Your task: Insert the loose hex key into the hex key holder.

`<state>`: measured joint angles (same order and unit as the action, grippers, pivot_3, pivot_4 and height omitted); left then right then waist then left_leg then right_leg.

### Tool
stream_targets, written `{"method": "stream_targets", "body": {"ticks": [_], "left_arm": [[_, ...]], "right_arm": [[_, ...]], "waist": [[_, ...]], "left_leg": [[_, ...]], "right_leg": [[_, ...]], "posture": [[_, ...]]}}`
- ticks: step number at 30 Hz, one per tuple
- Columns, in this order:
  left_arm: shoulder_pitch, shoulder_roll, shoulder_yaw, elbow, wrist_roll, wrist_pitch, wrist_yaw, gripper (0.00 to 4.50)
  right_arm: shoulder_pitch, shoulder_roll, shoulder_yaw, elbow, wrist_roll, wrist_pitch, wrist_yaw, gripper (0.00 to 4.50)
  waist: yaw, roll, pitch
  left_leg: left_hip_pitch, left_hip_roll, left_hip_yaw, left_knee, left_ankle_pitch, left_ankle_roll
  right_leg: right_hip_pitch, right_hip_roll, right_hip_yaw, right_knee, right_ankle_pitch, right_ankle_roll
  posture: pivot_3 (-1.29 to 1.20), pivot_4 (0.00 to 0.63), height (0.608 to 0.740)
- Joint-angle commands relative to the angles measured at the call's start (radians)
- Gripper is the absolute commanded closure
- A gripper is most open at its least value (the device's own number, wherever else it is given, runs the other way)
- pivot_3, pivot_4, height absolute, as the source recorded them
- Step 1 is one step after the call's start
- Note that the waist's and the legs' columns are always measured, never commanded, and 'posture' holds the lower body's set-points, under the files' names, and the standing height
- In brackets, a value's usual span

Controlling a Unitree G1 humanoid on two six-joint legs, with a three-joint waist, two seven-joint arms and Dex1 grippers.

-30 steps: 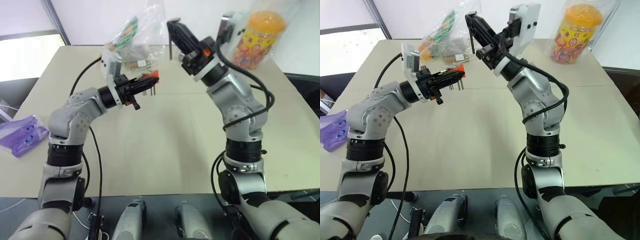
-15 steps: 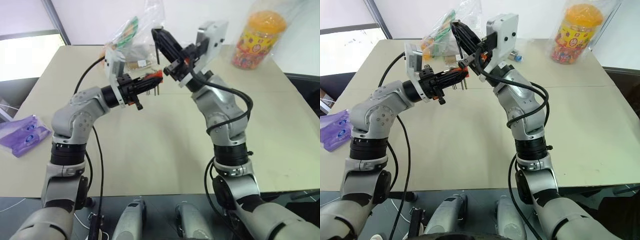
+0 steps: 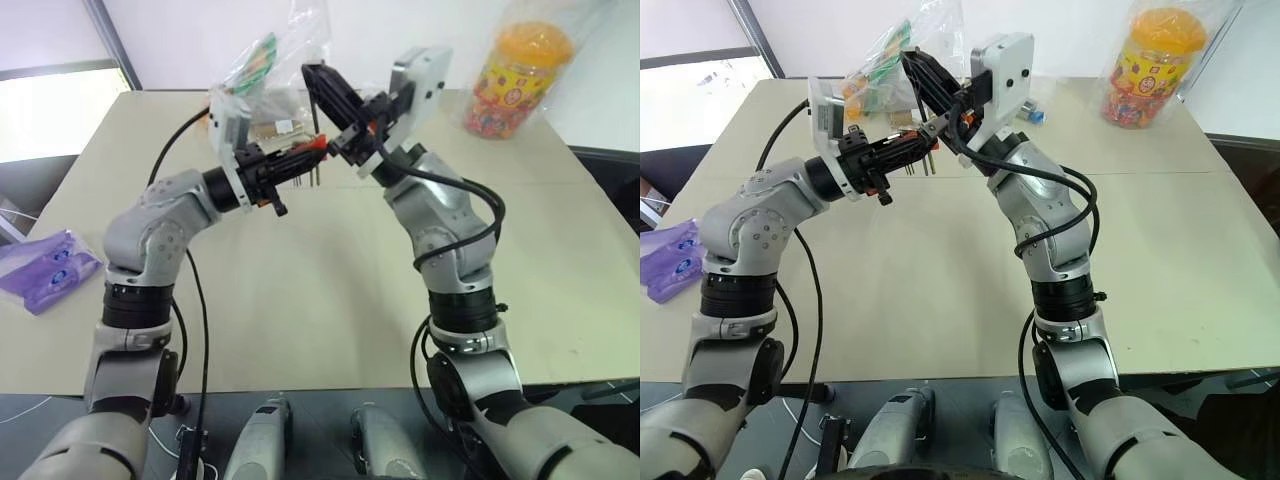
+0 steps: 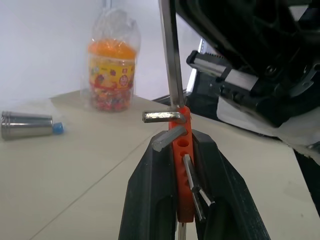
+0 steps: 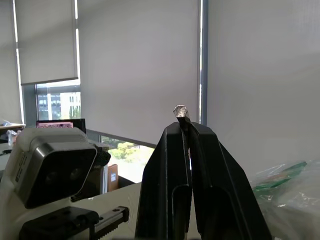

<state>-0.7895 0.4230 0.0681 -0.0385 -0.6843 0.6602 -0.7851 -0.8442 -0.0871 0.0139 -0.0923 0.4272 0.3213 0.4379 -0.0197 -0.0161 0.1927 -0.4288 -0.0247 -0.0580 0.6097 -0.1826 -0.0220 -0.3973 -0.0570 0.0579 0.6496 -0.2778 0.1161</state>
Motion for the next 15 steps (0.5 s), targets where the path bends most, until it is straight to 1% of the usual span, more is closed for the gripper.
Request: {"method": "stream_targets", "body": {"ticks": [1, 15], "left_arm": [[-0.025, -0.002, 0.033, -0.021, -0.015, -0.016, 0.002, 4.5], [-0.034, -0.004, 0.049, -0.019, -0.027, -0.012, 0.012, 4.5]], "right_arm": [[-0.005, -0.006, -0.005, -0.043, 0.001, -0.011, 0.001, 4.47], [-0.002, -0.025, -0.016, -0.035, -0.01, -0.024, 0.007, 4.47]], "waist": [[0.0, 0.0, 0.0], [0.0, 0.0, 0.0]], "left_leg": [[0.0, 0.0, 0.0, 0.0, 0.0, 0.0], [0.0, 0.0, 0.0, -0.001, 0.0, 0.0]], "right_leg": [[0.0, 0.0, 0.0, 0.0, 0.0, 0.0], [0.0, 0.0, 0.0, 0.0, 0.0, 0.0]], "posture": [[0.0, 0.15, 0.74], [0.0, 0.15, 0.74]]}}
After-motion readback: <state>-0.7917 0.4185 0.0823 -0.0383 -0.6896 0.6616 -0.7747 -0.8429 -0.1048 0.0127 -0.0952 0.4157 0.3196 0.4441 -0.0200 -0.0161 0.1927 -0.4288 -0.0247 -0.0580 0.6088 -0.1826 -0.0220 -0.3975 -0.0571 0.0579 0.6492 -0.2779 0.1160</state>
